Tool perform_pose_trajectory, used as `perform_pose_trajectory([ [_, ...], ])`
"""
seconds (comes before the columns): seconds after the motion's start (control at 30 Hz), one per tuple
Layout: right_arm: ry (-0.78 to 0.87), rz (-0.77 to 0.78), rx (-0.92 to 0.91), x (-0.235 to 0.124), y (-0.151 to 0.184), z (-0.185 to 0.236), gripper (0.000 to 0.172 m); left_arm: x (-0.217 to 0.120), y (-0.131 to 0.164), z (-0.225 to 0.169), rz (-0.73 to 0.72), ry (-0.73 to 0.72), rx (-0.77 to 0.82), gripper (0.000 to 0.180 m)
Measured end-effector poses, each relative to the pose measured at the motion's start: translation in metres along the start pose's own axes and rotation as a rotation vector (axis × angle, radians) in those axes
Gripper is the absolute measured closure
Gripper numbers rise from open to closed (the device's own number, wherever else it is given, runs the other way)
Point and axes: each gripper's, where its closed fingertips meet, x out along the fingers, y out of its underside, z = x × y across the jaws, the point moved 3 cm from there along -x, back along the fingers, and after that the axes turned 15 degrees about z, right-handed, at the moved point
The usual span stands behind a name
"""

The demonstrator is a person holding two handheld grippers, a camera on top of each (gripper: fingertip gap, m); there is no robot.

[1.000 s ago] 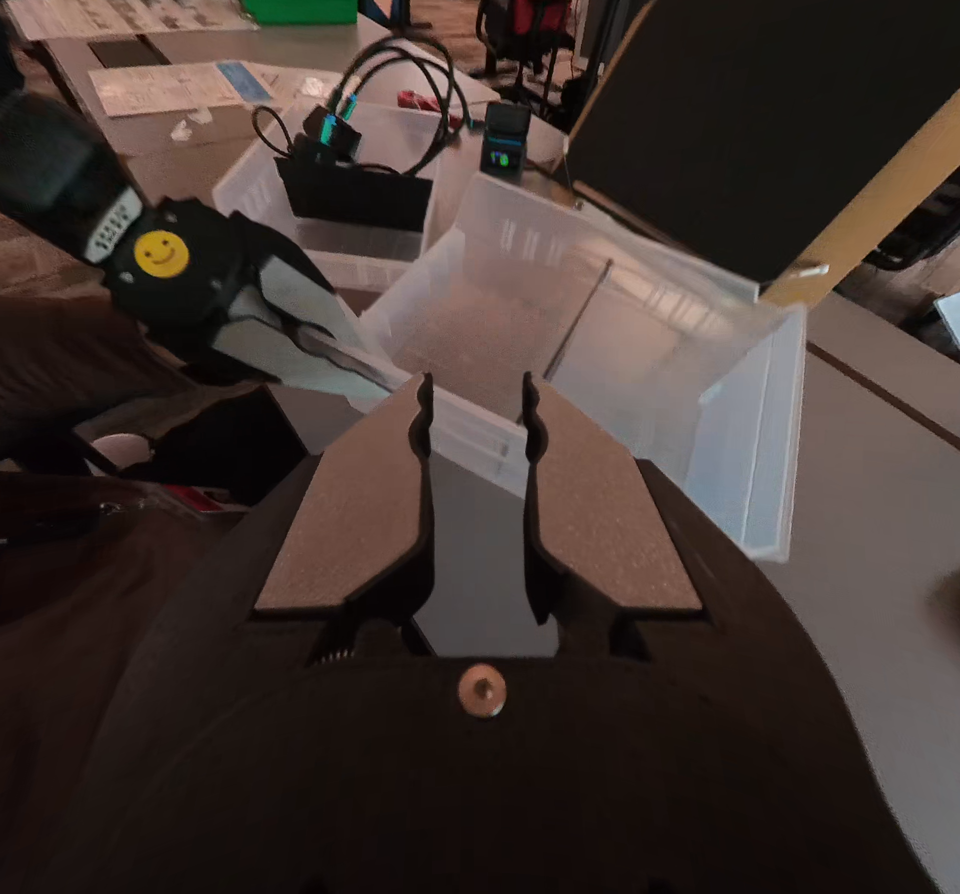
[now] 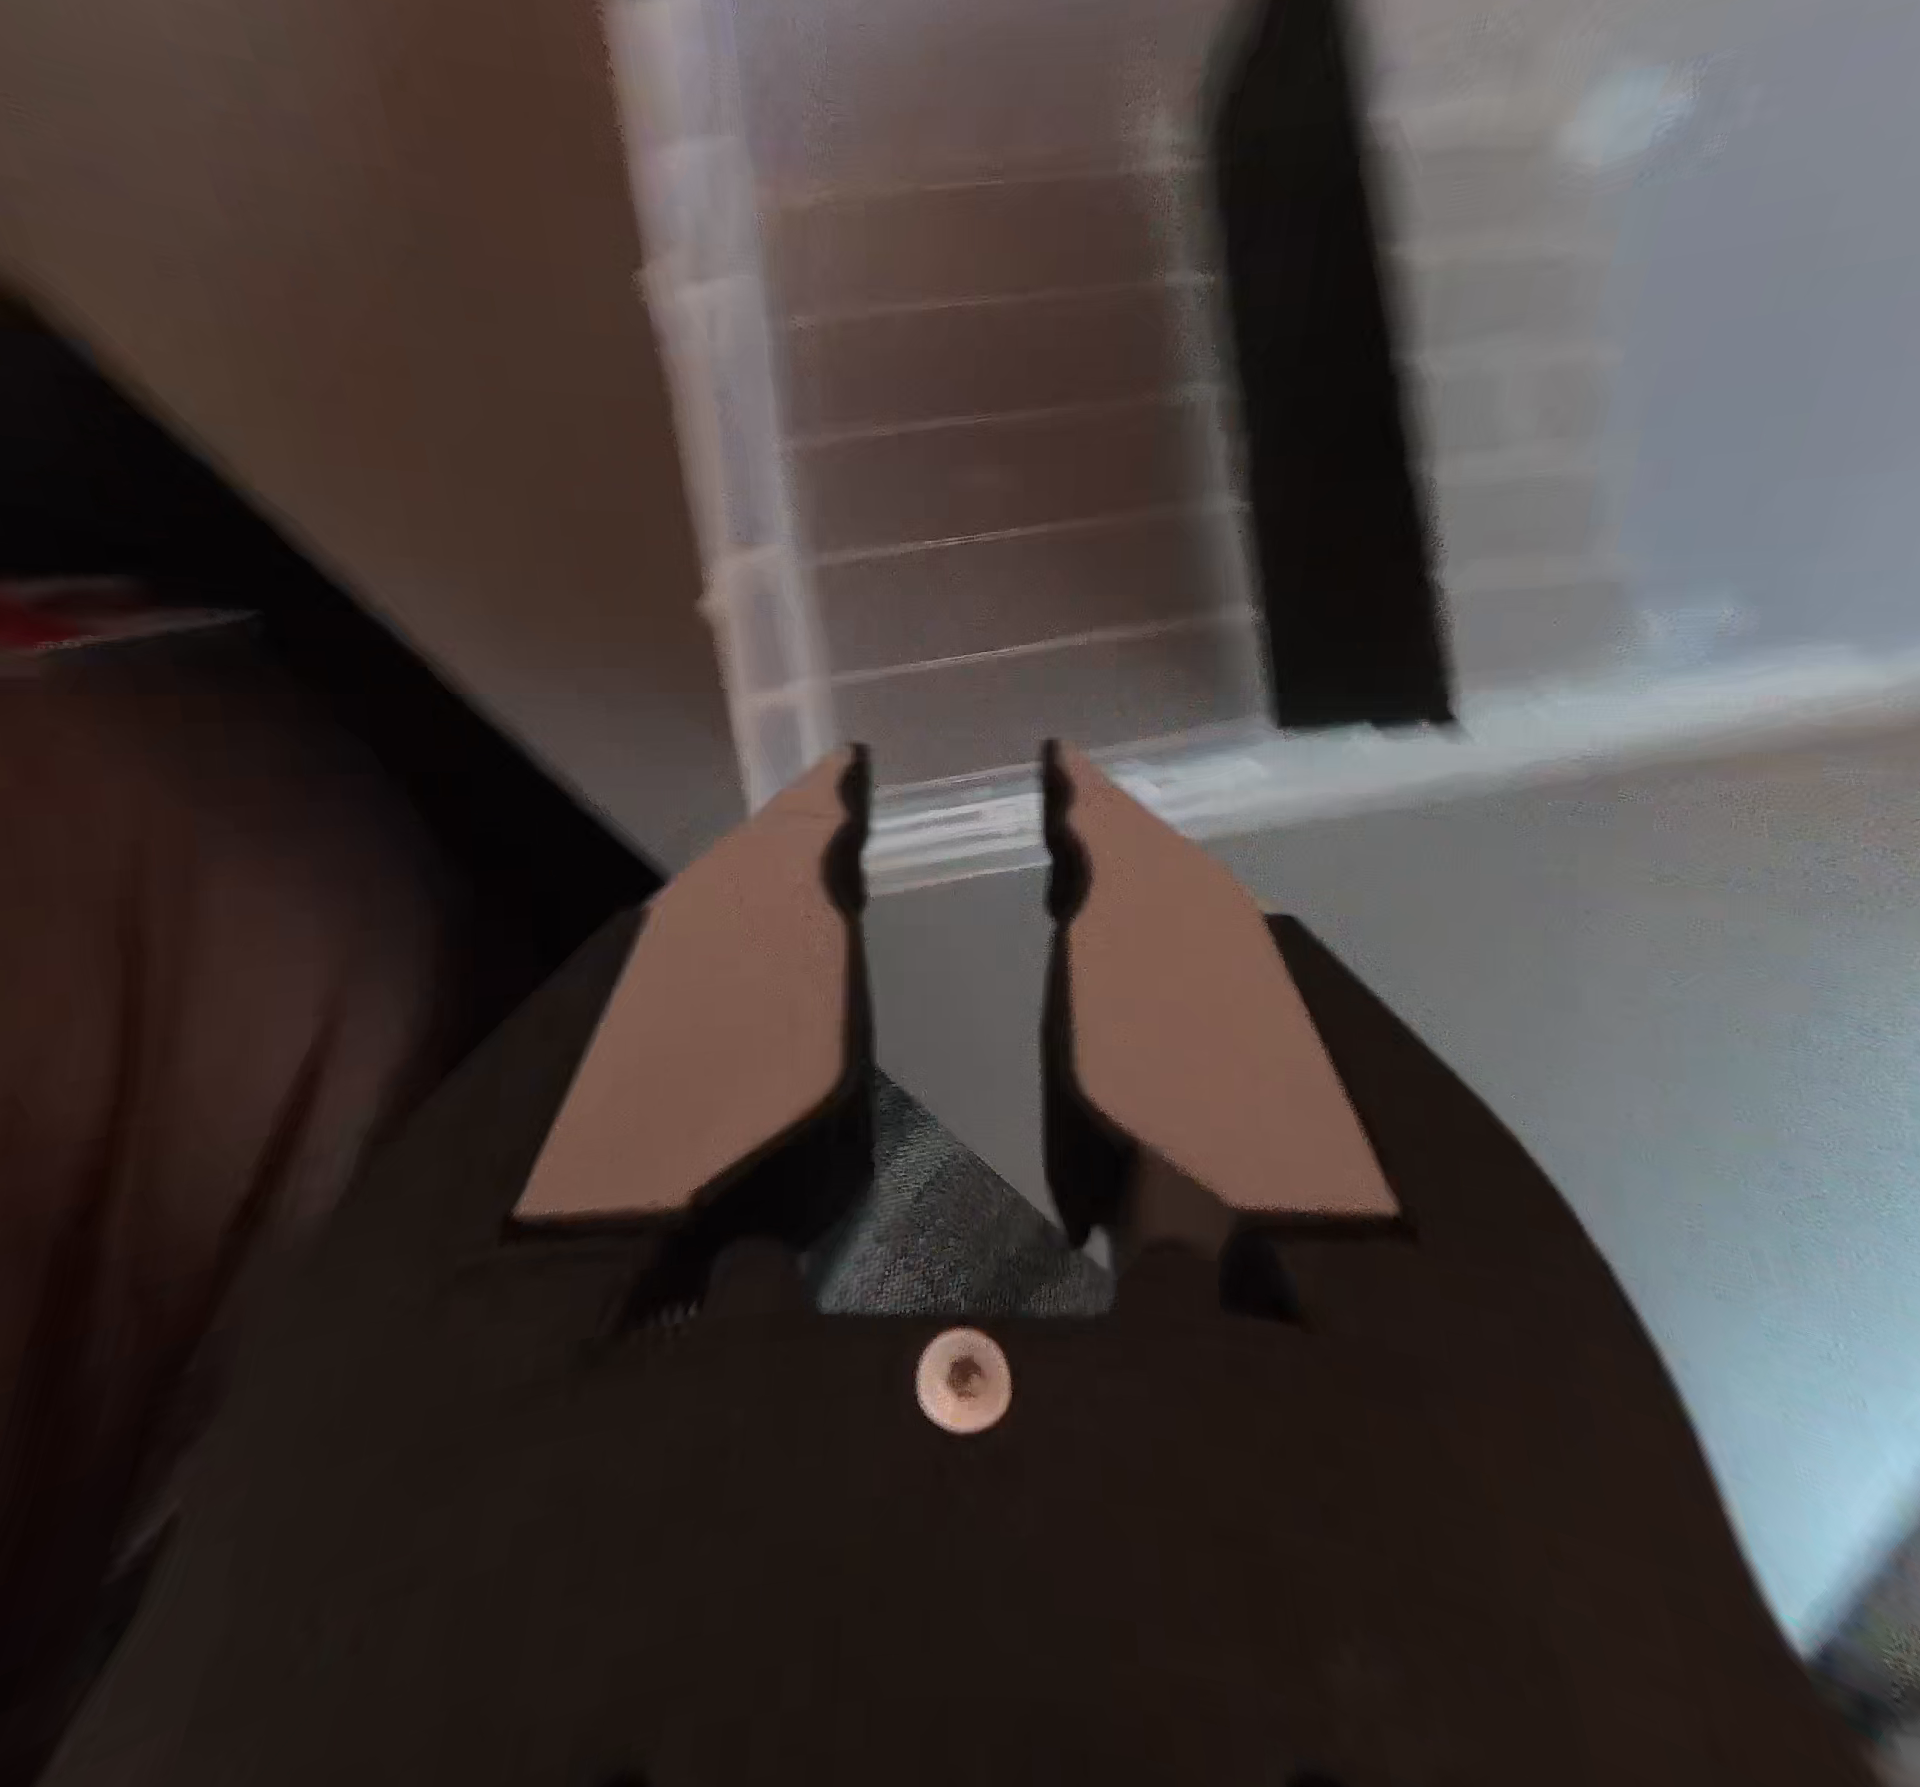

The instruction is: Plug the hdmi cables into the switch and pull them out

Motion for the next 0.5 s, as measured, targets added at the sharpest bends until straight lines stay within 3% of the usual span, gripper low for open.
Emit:
perform_pose_trajectory([
  [0.03,0.058,-0.002,0.090,-0.007,0.017,-0.027,0.151,-0.004,0.004,0.000,0.007,0.037,-0.023,0.103],
  [0.13,0.148,-0.086,0.403,-0.033,0.054,-0.084,0.142,-0.011,0.005,-0.020,-0.024,0.095,0.025,0.095],
  [0.17,0.093,-0.171,0.440,-0.040,0.052,-0.084,0.141,-0.012,0.002,-0.033,-0.038,0.114,0.053,0.093],
  [0.23,-0.113,-0.367,0.345,-0.054,0.030,-0.054,0.135,-0.010,-0.009,-0.063,-0.069,0.172,0.103,0.093],
  [0.3,-0.234,-0.465,0.234,-0.058,0.009,-0.020,0.127,-0.003,-0.021,-0.094,-0.086,0.224,0.156,0.093],
  [0.37,-0.202,-0.402,0.167,-0.041,-0.002,-0.001,0.112,0.010,-0.035,-0.108,-0.099,0.173,0.180,0.098],
  [0.43,-0.043,-0.285,0.148,-0.016,-0.004,-0.003,0.105,0.026,-0.046,-0.106,-0.106,0.084,0.172,0.108],
  [0.5,0.050,-0.213,0.140,0.003,-0.005,-0.008,0.105,0.037,-0.051,-0.105,-0.108,0.068,0.160,0.135],
])
